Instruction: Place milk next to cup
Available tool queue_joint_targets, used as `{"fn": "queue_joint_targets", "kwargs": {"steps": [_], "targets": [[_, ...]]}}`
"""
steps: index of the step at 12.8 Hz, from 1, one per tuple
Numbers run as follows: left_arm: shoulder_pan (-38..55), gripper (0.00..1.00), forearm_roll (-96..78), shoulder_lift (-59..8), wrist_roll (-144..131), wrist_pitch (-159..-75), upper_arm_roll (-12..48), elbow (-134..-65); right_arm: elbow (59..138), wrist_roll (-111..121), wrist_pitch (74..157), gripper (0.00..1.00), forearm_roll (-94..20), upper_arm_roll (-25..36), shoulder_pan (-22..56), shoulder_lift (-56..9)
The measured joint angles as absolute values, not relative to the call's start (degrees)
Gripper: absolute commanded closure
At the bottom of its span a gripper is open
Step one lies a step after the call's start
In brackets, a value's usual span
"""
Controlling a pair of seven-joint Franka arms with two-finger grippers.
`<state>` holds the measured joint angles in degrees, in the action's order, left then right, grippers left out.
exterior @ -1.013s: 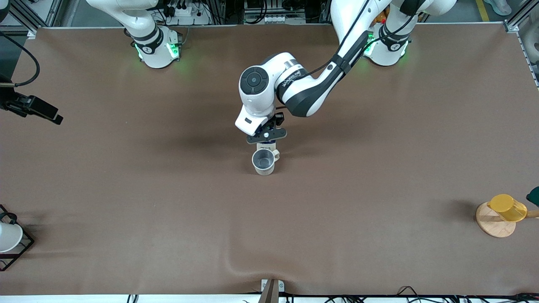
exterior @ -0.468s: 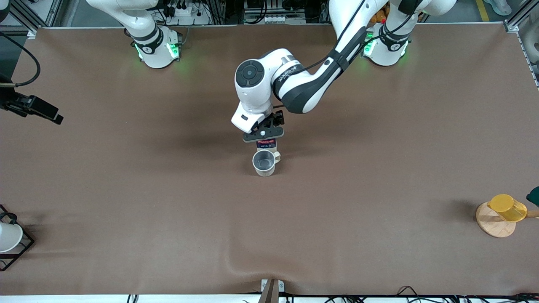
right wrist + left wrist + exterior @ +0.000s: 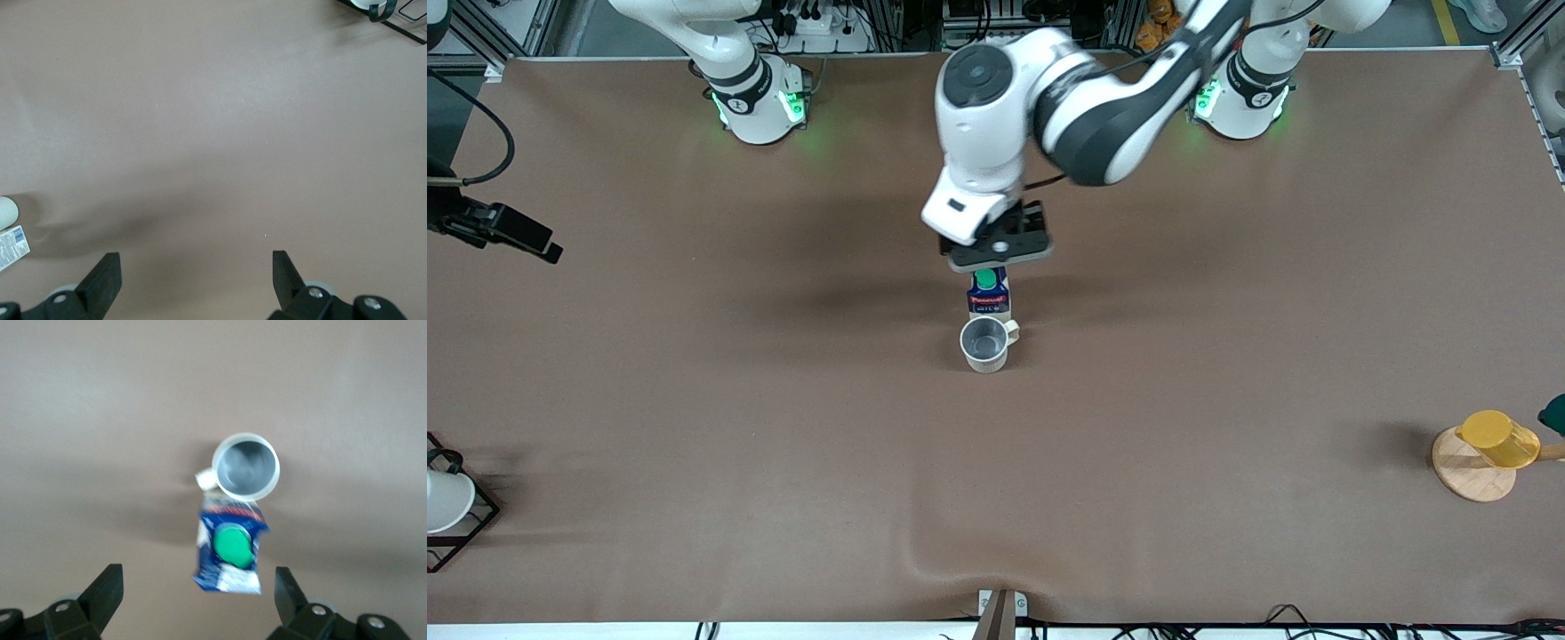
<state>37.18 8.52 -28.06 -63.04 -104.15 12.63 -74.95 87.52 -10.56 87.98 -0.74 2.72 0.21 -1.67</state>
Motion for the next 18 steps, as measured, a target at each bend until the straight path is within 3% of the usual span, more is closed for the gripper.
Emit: {"fn": "queue_joint_targets", "kwargs": {"steps": [6, 11, 18], "targets": [[17.2, 0.0, 8.6, -24.6, -44.8, -102.1, 12.6, -75.2, 87.4, -10.6, 86.7, 0.0, -0.7, 2.6, 0.2, -1.8], [9.9, 0.0, 6.0, -20.4, -29.2, -95.6, 12.7, -75.6, 87.4, -10.6, 86.6, 0.0, -0.7, 2.7, 0.2, -1.8], [11.0, 0.0, 0.8, -1.9, -2.8, -89.3, -1.7, -88.4, 87.4, -10.6, 86.5, 0.0, -0.7, 2.7, 0.2, -1.8]]}}
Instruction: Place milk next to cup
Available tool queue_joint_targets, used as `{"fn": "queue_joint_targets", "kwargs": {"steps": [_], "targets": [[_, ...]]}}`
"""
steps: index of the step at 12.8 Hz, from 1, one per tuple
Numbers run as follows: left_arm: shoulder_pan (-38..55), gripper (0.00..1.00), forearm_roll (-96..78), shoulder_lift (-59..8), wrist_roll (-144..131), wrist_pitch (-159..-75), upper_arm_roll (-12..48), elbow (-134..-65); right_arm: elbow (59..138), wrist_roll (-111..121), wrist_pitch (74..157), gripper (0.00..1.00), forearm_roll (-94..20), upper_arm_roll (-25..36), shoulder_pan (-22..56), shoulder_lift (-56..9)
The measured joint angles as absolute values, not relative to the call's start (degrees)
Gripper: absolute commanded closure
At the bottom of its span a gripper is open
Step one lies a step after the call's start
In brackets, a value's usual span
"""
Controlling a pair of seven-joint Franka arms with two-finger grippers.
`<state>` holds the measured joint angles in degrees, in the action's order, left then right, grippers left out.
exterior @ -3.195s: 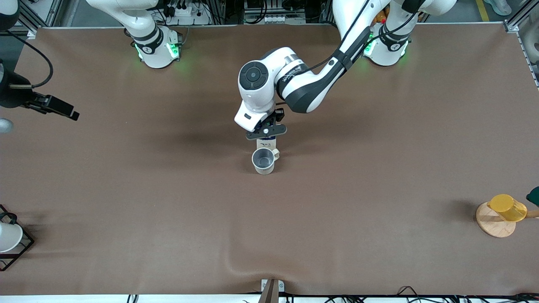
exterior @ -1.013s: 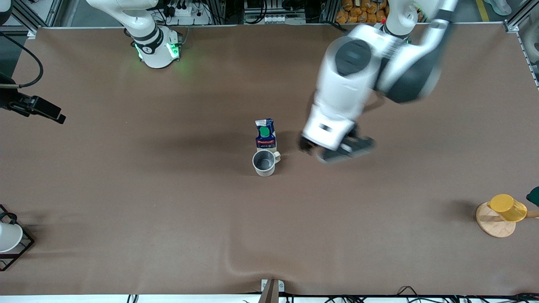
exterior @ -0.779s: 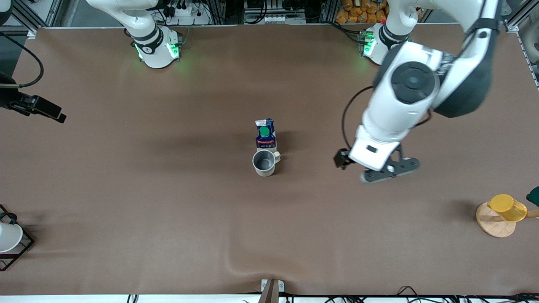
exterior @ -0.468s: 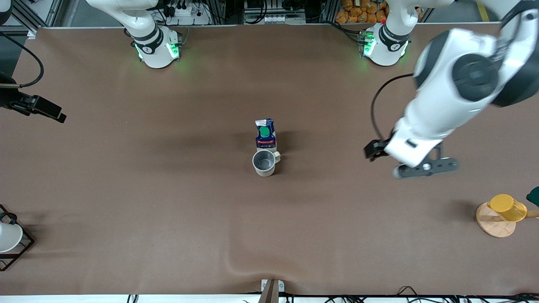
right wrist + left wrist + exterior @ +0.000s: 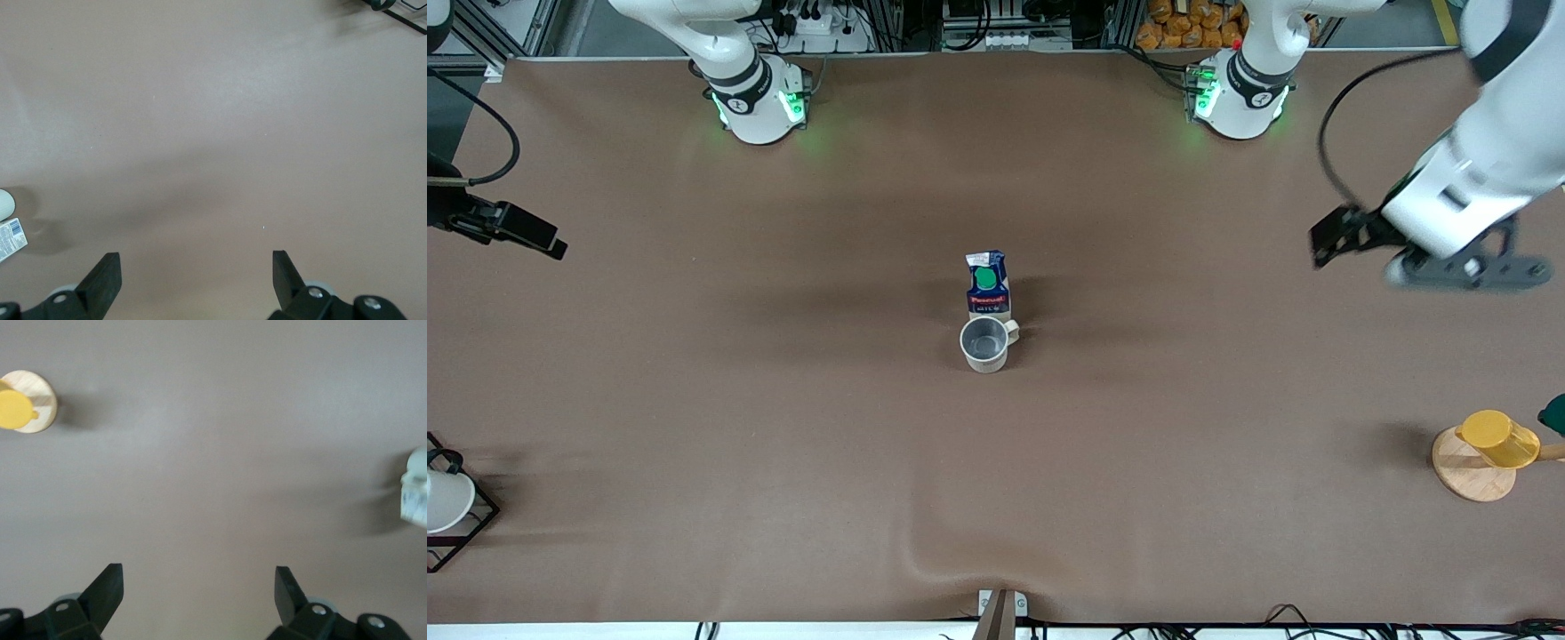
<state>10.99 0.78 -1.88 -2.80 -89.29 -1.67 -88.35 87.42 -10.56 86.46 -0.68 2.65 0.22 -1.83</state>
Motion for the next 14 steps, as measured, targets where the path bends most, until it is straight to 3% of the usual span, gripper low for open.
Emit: {"fn": "queue_joint_targets", "kwargs": {"steps": [8, 14], "targets": [[10.4, 0.0, 0.8, 1.2, -0.3, -80.0, -3.4, -85.5, 87.4, -10.6, 86.4, 0.0, -0.7, 2.7, 0.2, -1.9], [10.1, 0.0, 0.8, 1.2, -0.3, -79.2, -3.5, -85.4, 87.4, -10.6, 86.4, 0.0, -0.7, 2.7, 0.2, -2.0]]}}
